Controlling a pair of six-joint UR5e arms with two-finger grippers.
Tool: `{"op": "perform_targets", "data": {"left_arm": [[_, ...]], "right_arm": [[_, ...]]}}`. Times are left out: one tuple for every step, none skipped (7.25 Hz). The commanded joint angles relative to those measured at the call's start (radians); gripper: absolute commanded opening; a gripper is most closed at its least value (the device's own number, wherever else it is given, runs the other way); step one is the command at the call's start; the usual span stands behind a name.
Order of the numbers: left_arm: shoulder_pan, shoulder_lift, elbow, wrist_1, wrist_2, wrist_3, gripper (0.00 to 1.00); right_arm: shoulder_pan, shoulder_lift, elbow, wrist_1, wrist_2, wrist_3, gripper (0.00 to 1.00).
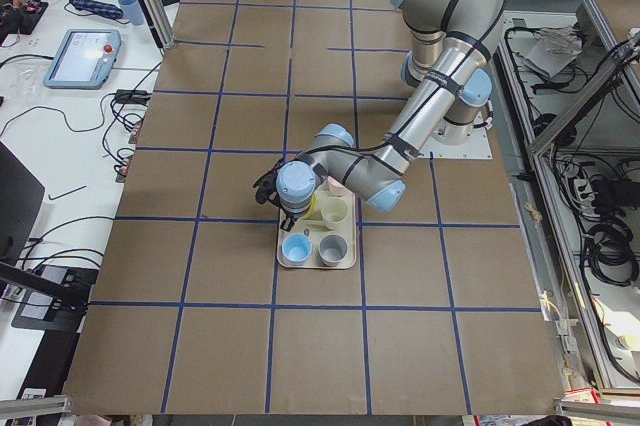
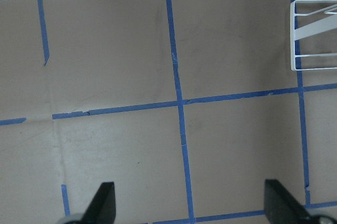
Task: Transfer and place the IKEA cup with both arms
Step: 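Lower the yellow cup into the empty tray slot with the left gripper, then open the left gripper and lift it off the yellow cup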
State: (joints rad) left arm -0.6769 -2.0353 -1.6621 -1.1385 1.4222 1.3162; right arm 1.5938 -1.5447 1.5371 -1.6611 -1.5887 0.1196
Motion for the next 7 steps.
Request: {"op": "perform_targets", "data": {"left_arm": [[0.0,0.0,0.016,-0.001,0.006,0.0,0.81],[0.0,0.013,0.024,-0.003,0.004,0.0,0.84],[-0.006,0.039,0.045,-0.035,0.006,-0.008,0.85],[-0.015,0.067,0.083,-0.117,0.006,-0.032,0.88],[-0.038,0.105,0.134,-0.213,0.006,-0.09,0.89],[-0.103,0.154,0.171,-0.296,0.007,-0.183,0.93],[-0.181,0.205,0.179,-0.349,0.009,-0.337,0.97]], "right_arm": [[0.0,0.0,0.0,0.0,0.001,0.0,1.0],[0.0,0.0,0.0,0.0,0.001,0.0,1.0],[0.002,0.0,-0.002,0.0,0.001,0.0,1.0],[0.0,0.0,-0.002,0.0,0.001,0.0,1.0],[0.0,0.0,-0.002,0.0,0.001,0.0,1.0],[0.0,0.0,-0.002,0.0,0.001,0.0,1.0],[0.0,0.0,-0.003,0.0,0.001,0.0,1.0]]}}
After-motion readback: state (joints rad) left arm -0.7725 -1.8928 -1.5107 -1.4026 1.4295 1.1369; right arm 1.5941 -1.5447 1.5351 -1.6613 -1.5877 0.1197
